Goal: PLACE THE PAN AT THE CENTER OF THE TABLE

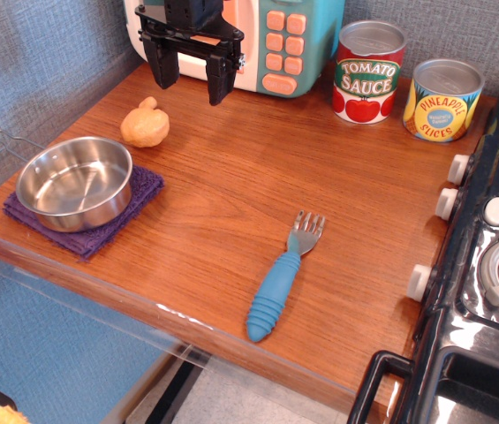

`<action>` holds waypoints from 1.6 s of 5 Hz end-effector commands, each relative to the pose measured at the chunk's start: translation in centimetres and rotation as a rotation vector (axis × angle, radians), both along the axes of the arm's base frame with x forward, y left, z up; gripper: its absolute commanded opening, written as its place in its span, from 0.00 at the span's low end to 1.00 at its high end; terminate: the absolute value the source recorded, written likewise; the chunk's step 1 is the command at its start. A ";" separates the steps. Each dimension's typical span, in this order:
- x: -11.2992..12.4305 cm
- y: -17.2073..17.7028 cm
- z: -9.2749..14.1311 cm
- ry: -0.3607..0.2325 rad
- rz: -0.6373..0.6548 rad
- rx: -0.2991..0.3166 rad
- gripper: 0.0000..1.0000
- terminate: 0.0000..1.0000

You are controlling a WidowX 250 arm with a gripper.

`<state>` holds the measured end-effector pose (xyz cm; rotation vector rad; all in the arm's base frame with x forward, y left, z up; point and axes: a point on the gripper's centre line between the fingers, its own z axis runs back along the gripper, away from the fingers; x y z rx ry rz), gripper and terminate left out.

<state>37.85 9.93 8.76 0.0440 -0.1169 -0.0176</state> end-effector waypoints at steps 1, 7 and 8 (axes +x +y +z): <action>0.0 0.0 0.0 0.000 0.000 0.000 1.00 0.00; -8.9 0.5 -2.4 0.012 -0.106 0.068 1.00 0.00; -9.2 0.3 -2.8 0.009 -0.117 0.084 1.00 0.00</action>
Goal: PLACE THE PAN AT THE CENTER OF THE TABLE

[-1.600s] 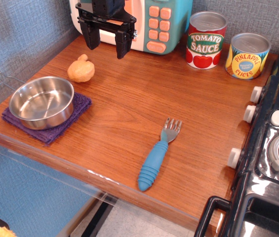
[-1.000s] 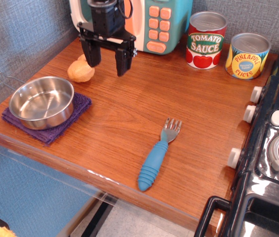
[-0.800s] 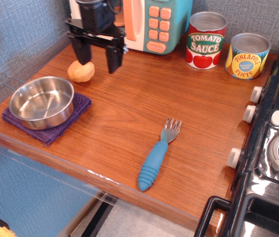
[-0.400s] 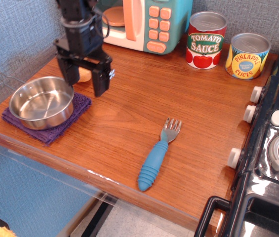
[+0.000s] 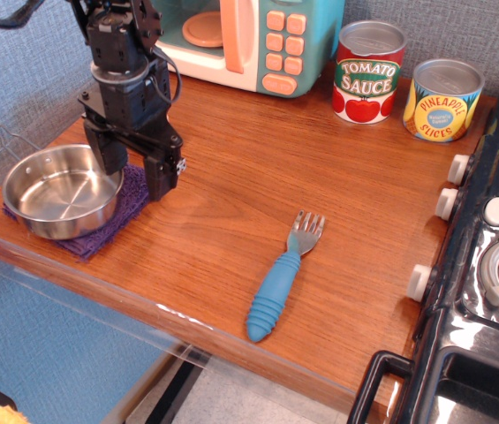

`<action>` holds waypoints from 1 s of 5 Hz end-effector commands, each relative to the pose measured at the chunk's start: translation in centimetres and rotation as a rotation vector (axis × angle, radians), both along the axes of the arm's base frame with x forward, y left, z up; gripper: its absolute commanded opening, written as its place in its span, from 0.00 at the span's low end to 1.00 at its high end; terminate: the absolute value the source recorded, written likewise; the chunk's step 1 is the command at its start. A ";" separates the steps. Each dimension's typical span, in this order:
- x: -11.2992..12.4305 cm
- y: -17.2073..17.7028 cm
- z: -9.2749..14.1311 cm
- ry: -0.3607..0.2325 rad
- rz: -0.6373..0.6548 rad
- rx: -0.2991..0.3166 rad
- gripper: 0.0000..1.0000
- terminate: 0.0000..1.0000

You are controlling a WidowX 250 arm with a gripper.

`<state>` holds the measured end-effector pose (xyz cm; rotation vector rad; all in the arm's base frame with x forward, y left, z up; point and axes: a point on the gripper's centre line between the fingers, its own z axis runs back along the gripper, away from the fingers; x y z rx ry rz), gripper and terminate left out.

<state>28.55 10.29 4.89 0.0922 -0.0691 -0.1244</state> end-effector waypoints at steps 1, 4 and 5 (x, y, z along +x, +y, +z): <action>0.0 0.1 1.7 -0.057 -0.007 0.017 1.00 0.00; -1.0 1.4 4.3 -0.132 -0.001 -0.044 1.00 0.00; -1.4 1.9 2.8 -0.073 0.017 -0.028 1.00 0.00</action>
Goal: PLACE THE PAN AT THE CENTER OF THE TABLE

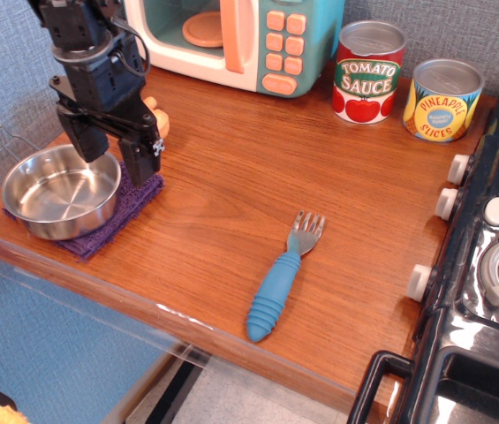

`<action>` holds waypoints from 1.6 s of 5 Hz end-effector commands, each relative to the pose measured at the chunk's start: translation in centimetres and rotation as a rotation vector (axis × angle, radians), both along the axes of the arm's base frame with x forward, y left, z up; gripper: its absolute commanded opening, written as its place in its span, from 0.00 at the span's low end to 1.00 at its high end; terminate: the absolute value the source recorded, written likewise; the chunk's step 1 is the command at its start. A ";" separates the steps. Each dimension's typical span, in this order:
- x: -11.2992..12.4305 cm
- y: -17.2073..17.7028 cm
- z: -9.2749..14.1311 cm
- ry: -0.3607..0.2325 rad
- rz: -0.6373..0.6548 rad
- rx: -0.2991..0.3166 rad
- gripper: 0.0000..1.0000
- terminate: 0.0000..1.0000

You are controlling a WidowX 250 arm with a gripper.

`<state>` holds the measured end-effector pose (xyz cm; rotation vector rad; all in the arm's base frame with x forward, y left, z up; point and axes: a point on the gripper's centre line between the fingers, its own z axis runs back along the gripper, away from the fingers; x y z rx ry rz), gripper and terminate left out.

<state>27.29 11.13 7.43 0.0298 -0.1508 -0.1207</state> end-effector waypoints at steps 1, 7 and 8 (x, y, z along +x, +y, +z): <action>-0.2 0.9 -1.8 0.078 0.021 0.080 1.00 0.00; 1.6 0.6 -1.9 0.087 0.080 0.050 0.00 0.00; 2.3 0.3 -0.5 0.036 0.170 0.027 0.00 0.00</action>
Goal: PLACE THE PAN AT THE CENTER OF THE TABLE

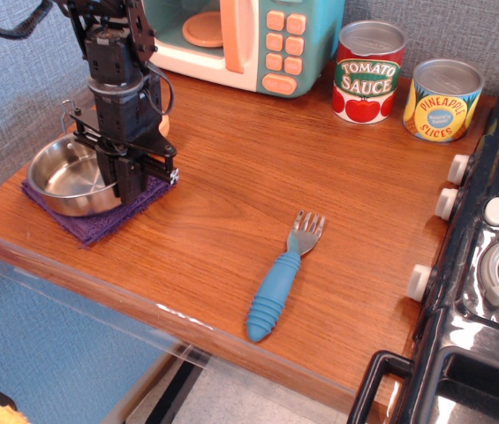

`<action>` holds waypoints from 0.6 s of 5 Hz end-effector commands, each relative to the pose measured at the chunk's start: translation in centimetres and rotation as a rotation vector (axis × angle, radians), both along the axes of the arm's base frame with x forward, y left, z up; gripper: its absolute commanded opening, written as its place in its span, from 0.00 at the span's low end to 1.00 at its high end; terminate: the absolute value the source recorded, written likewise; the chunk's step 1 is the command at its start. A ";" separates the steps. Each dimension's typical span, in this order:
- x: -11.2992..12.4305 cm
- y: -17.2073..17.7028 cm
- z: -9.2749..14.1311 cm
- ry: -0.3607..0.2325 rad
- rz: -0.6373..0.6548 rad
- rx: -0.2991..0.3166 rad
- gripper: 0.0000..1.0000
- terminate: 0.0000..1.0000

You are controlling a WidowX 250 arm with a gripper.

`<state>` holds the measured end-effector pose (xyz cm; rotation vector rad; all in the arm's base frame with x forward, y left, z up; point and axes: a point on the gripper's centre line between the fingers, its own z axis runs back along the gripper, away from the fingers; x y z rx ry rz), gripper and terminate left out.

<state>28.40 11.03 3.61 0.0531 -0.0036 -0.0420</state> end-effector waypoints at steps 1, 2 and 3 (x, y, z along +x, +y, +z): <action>1.5 -0.4 5.7 -0.225 0.292 -0.002 0.00 0.00; 2.6 -3.2 7.2 -0.255 0.371 -0.047 0.00 0.00; 4.9 -8.2 7.3 -0.248 0.389 -0.025 0.00 0.00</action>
